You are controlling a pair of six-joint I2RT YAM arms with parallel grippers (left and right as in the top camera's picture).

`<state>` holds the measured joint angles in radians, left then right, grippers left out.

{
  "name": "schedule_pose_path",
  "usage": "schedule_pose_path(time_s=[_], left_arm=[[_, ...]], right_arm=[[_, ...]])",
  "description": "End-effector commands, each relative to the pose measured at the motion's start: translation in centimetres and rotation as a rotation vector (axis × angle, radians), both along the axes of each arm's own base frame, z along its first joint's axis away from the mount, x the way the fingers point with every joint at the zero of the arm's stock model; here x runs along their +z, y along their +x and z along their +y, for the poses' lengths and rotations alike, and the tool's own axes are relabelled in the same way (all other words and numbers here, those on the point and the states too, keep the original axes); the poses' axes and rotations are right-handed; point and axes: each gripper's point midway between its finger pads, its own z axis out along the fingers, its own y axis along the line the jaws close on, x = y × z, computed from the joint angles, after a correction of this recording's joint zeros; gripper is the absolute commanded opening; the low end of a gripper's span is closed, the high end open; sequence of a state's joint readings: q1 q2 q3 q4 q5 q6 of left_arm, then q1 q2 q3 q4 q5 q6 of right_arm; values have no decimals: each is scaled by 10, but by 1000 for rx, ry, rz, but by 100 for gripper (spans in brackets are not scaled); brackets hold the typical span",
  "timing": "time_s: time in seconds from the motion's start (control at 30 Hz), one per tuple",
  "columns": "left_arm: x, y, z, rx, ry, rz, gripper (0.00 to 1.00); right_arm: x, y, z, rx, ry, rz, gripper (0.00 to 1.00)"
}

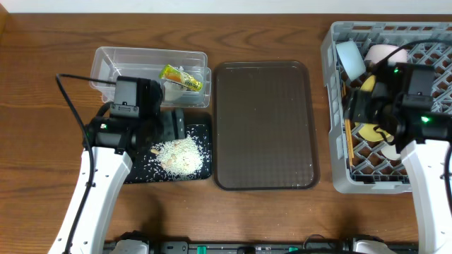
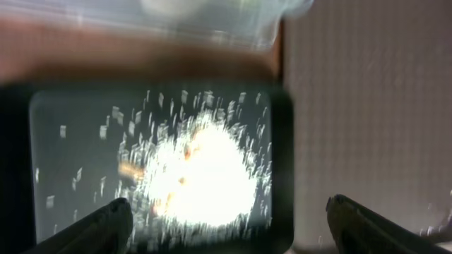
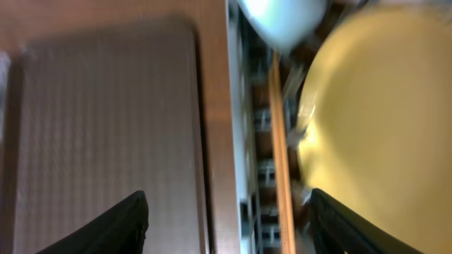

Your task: Sort waste into correct bins and load items into the dishwasher rack

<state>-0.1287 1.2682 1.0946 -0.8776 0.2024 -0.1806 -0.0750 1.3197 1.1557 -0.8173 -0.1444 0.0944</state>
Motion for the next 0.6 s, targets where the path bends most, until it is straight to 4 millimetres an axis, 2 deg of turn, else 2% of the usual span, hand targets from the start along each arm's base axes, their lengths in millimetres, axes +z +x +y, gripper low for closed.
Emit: schedule_pose_path(time_s=[0.0, 0.1, 0.13, 0.27, 0.43, 0.57], left_arm=[[-5, -15, 5, -27, 34, 60, 89], [-4, -32, 7, -77, 57, 69, 89], [-1, -36, 9, -77, 60, 51, 90], [16, -55, 18, -53, 87, -86, 90], [39, -83, 27, -9, 76, -343, 90], [61, -93, 28, 38, 26, -505, 90]], right_arm=[[-11, -13, 7, 14, 31, 48, 75], [-17, -29, 1, -16, 2, 77, 95], [-17, -33, 0, -23, -6, 72, 99], [-14, -53, -1, -30, -21, -3, 99], [-1, -82, 1, -4, -58, -197, 99], [10, -98, 0, -15, -75, -315, 99]])
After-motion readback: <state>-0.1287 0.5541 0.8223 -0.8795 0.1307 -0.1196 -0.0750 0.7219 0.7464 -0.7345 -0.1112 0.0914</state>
